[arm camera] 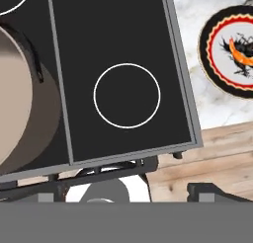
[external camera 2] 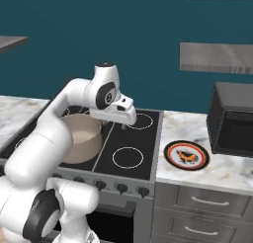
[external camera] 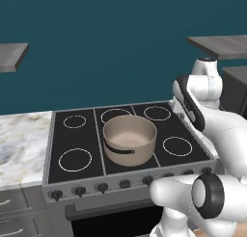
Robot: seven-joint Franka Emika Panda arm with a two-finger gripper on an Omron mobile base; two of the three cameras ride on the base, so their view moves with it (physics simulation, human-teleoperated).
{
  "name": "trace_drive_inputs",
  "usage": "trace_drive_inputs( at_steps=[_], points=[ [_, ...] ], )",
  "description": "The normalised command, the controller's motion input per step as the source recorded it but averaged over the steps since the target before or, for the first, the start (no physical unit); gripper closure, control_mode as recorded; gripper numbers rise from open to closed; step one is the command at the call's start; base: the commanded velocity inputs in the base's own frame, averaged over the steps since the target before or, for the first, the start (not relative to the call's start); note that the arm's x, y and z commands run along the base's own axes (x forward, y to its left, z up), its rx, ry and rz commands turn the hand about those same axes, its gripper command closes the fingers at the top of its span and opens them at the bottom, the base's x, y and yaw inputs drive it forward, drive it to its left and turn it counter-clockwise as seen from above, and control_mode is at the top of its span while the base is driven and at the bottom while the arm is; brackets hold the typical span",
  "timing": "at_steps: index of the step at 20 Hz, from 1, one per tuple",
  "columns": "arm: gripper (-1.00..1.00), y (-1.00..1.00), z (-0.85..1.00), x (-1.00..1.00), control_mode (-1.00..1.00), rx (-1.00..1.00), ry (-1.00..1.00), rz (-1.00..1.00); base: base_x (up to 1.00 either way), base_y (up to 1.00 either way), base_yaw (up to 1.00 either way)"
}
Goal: Retrieve the frozen meat and place it in the pot on a burner. Then turn the burner on.
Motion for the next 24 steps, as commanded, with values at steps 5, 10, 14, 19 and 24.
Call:
trace_drive_inputs(
  at_steps=[5, 10, 14, 19, 24],
  points=[
    [-1.00, -0.70, -0.17, 0.00, -1.00, -0.04, 0.04, -0.13, 0.00, 0.00, 0.00],
    [-1.00, -0.61, -0.12, 0.12, -1.00, 0.00, 0.07, -0.05, 0.00, 0.00, 0.00],
    [-1.00, -0.48, -0.05, 0.26, -1.00, 0.00, 0.06, 0.00, 0.00, 0.00, 0.00],
    [-1.00, -0.53, -0.09, 0.17, -1.00, 0.00, 0.06, 0.00, 0.00, 0.00, 0.00],
    [-1.00, -0.51, -0.14, 0.05, -1.00, 0.00, 0.02, 0.00, 0.00, 0.00, 0.00]
  ],
)
